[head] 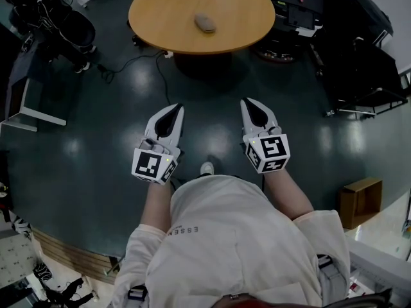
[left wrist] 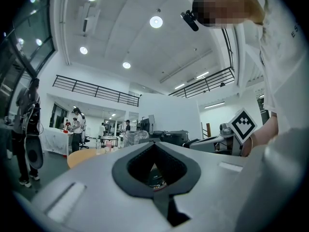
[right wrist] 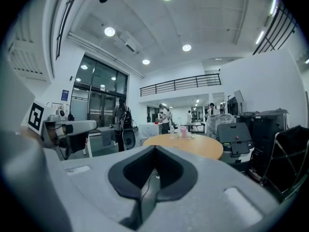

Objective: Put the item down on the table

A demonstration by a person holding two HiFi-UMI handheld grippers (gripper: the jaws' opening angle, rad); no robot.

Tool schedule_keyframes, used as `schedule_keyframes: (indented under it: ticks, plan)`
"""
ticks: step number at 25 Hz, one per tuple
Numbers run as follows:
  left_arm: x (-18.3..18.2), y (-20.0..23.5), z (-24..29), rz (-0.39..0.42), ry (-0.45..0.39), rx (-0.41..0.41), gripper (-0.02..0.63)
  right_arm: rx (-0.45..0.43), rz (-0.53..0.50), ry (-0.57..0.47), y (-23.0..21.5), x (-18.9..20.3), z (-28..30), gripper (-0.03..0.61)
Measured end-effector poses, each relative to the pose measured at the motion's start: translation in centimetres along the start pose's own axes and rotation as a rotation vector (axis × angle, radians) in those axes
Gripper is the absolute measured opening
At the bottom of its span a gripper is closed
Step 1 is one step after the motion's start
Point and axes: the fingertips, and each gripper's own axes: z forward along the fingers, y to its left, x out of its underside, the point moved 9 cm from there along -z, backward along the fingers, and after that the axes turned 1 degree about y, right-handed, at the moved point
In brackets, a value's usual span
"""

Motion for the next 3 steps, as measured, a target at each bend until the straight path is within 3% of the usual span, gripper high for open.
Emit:
schedule_keyframes:
  ticks: [3]
  plan:
    - [-0.17, 0.1, 0.06, 0.003, -0.004, 0.0, 0.017, -0.003, 0.003, 0.004, -0.02, 0.0, 0.17, -0.014]
